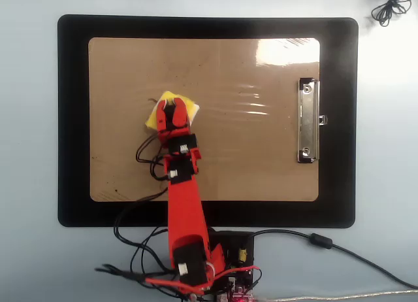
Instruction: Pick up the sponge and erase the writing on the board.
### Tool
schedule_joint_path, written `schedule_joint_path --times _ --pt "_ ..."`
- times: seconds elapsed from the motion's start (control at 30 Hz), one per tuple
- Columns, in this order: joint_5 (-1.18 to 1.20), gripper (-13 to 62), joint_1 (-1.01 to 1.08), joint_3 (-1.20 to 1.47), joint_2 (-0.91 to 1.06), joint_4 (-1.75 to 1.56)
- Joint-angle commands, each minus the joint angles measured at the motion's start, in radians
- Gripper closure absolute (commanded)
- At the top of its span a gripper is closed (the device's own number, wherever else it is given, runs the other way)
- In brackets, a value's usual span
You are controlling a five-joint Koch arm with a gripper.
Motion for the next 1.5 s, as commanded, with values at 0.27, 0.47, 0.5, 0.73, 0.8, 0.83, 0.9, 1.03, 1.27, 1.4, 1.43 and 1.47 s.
schedule_joint_path --times 0.27,0.47,0.5,0.73,0.8,0.83,0.9,1.03,1.27,1.4,1.43,1.47 --pt "-0.028 57.1 -0.052 0.396 0.344 0.034" --pt "-0.029 57.1 -0.103 -0.101 -0.129 0.021" --pt "-0.032 57.1 -0.104 -0.202 -0.207 0.031" --pt "-0.04 57.1 -0.103 0.184 0.163 0.049" --pt "-0.043 57.1 -0.107 0.199 0.169 0.038" --pt "-0.043 57.1 -0.114 0.147 0.12 0.035" --pt "-0.043 57.1 -0.117 -0.061 -0.081 0.032" --pt "-0.052 57.1 -0.123 -0.374 -0.345 0.043" --pt "-0.321 57.1 -0.33 -0.104 0.008 0.222" --pt "-0.485 57.1 -0.5 -0.091 0.11 0.377" --pt "-0.503 57.1 -0.548 -0.091 0.112 0.379" --pt "-0.514 57.1 -0.574 -0.089 0.114 0.382"
